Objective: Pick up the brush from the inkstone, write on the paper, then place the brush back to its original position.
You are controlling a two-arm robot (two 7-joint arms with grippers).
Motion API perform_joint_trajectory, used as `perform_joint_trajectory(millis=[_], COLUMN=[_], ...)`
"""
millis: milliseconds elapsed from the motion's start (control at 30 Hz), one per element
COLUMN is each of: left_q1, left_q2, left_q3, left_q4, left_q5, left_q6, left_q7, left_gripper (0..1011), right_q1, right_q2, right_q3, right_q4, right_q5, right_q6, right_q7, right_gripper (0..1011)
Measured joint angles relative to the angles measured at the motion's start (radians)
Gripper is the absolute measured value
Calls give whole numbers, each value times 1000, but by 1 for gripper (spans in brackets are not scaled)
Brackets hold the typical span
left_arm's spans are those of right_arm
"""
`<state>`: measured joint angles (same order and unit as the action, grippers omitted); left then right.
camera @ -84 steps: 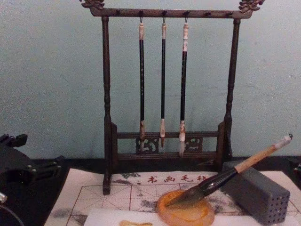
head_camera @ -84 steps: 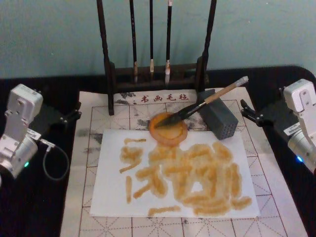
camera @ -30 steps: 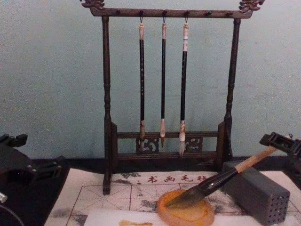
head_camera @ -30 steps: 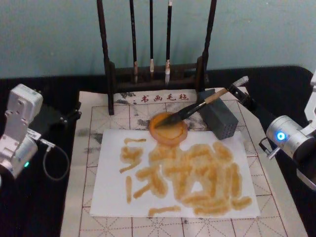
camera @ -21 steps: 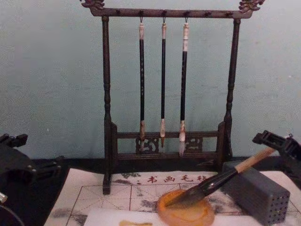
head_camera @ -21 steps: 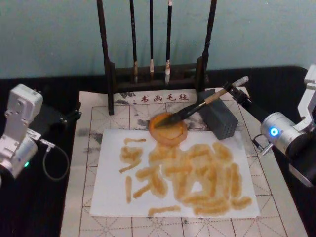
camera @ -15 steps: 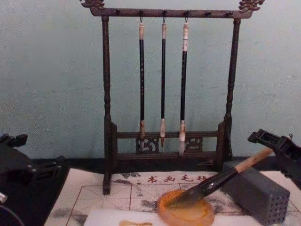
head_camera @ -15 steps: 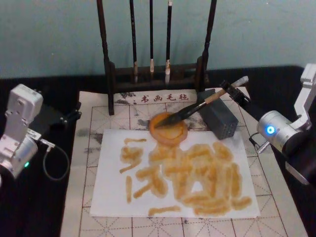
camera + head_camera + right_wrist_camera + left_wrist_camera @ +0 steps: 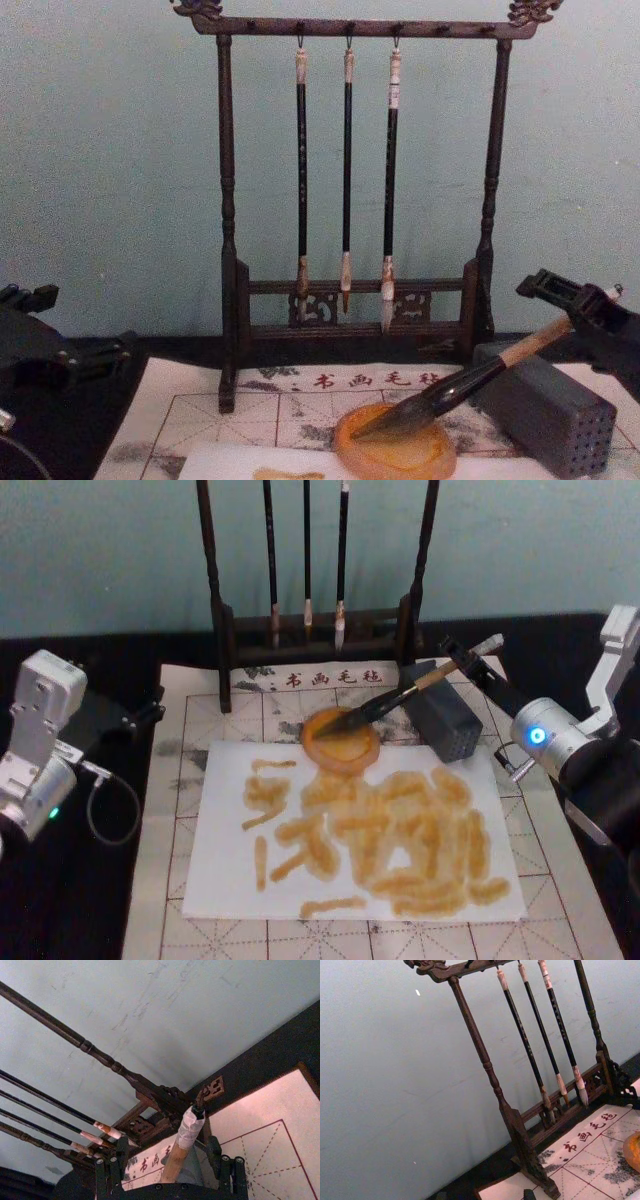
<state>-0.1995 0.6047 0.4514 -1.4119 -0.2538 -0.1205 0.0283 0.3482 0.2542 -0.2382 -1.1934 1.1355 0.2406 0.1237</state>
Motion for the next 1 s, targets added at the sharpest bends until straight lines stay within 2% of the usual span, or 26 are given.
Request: perform_joint_trajectory(millis=[700,1000], left_q1=[0,0], left_q2=[0,0], left_q3=[0,0], left_q4=[0,0], left_q5=[0,0], left_q6=[0,0], left_q7=[0,0], left_gripper=[1001,1001], right_q1=[7,14], right_q2=[-4,-2], right_q3=[-16,-22], right_q4=[5,15], right_q5=[94,101], right_q6=[3,0], right_q7=[-18,-18], right_gripper=[1002,1002])
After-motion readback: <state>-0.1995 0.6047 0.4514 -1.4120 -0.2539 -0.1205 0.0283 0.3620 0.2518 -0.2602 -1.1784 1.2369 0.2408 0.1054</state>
